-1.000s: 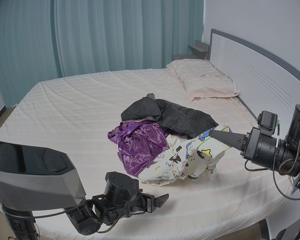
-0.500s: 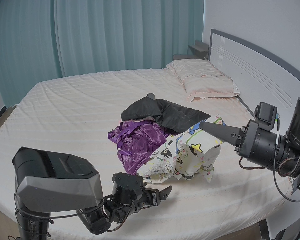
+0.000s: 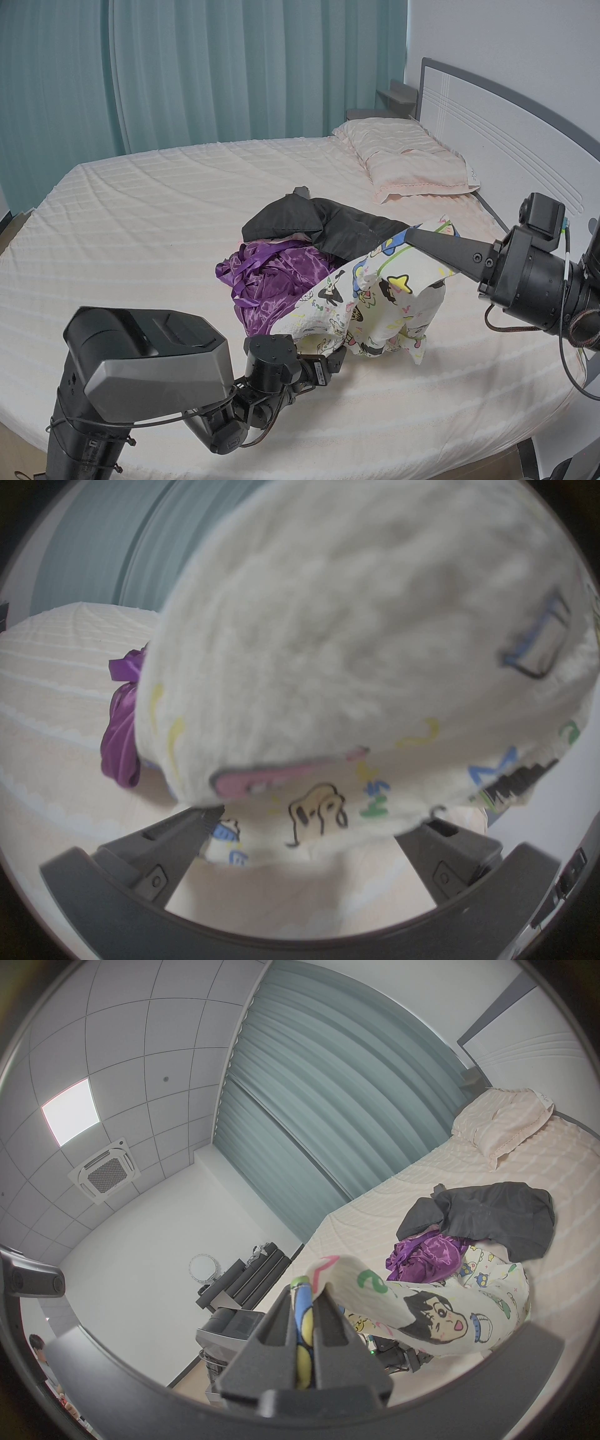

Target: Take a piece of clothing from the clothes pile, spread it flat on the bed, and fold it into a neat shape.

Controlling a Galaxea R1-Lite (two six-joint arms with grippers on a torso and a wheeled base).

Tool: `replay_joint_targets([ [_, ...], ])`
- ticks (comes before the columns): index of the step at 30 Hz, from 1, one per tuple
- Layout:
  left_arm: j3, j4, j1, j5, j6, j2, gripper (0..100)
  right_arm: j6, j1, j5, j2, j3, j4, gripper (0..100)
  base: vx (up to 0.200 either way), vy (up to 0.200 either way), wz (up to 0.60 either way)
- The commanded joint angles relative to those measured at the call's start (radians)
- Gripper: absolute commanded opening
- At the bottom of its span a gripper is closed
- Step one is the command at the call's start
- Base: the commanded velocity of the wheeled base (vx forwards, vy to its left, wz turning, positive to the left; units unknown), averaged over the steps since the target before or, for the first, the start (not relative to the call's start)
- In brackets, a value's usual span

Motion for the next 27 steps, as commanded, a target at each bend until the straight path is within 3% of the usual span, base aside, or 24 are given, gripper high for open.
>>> replay_joint_targets([
  [1,-0.075,-0.045,0.018,0.042,0.002,0.078,100,0.000,-0.004,0.001,-0.005,-0.004,-0.002,0,0.000,0.000,0.00],
  [6,-0.075,-0.071,0.031,0.047,0.005,0.106,100,0.000,-0.012,0.001,0.002,-0.004,-0.003,0,0.000,0.000,0.00],
  [7,-0.070,-0.071,0.033,0.047,0.005,0.106,0,0.000,-0.016,0.001,0.004,-0.006,-0.003,0,0.000,0.000,0.00],
  [15,-0.055,-0.122,0.048,0.047,0.007,0.100,0,0.002,-0.069,0.004,0.008,0.000,-0.003,0,0.000,0.000,0.00],
  [21,-0.016,-0.151,0.071,0.048,0.001,0.023,0,0.063,-0.130,0.002,0.010,0.016,-0.002,0,0.000,0.000,0.00],
  [27,0.126,-0.151,0.094,0.042,-0.007,-0.161,0,0.063,-0.273,0.001,0.051,0.059,-0.006,0,0.000,0.000,0.00],
])
